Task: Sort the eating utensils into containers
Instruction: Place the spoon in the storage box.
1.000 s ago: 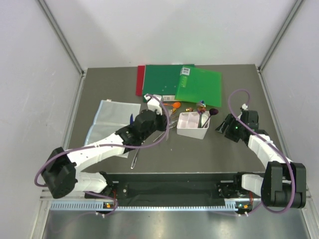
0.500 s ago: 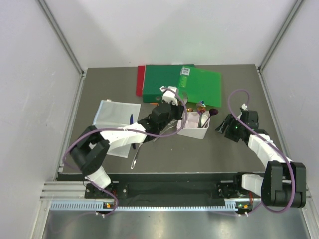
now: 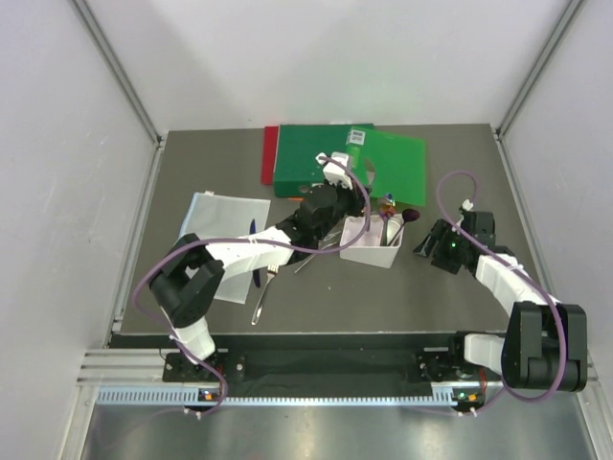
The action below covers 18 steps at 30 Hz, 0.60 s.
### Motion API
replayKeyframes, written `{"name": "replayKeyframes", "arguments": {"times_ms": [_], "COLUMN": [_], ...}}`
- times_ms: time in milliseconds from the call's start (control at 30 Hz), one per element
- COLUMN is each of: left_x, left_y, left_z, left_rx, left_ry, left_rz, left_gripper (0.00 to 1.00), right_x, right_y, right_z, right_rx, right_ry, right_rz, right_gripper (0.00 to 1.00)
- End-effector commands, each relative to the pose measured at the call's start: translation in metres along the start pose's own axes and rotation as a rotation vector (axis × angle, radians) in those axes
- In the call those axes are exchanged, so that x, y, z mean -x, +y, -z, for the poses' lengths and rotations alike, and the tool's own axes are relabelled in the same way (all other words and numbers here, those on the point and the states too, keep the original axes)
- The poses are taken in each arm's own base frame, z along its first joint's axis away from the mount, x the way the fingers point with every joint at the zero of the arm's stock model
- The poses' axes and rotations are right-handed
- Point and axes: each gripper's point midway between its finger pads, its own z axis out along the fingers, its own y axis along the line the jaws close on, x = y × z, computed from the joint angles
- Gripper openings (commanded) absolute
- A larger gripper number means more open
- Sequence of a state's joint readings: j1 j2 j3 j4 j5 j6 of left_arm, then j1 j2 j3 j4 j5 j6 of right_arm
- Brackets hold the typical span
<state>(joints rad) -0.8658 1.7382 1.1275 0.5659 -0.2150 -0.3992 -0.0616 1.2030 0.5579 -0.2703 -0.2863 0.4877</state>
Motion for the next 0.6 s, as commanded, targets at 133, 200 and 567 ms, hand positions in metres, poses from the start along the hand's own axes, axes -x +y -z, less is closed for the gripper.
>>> {"name": "replayKeyframes", "arguments": {"times_ms": [133, 200, 567], "left_x": [-0.013, -0.024, -0.051], "left_y": [-0.012, -0.009, -0.017], "left_z": [-0.016, -0.018, -0.009], "left_rx": [-0.070, -0.065, -0.091], "left_ry": [-0.019, 0.001, 0.077], "left_rz": [0.051, 0.058, 0.038], "left_gripper": [0.00, 0.00, 0.00], "right_x": [0.023, 0.022, 0.022], "right_y": [0.012, 0.011, 0.011], "right_z": [0.005, 0.005, 0.004], "right_rx": [0.034, 0.031, 0.034], "right_ry": [-0.057, -0.055, -0.060], "right_rz": [0.029, 0.030, 0.024], "right_gripper": [0.64, 0.64, 0.63]}}
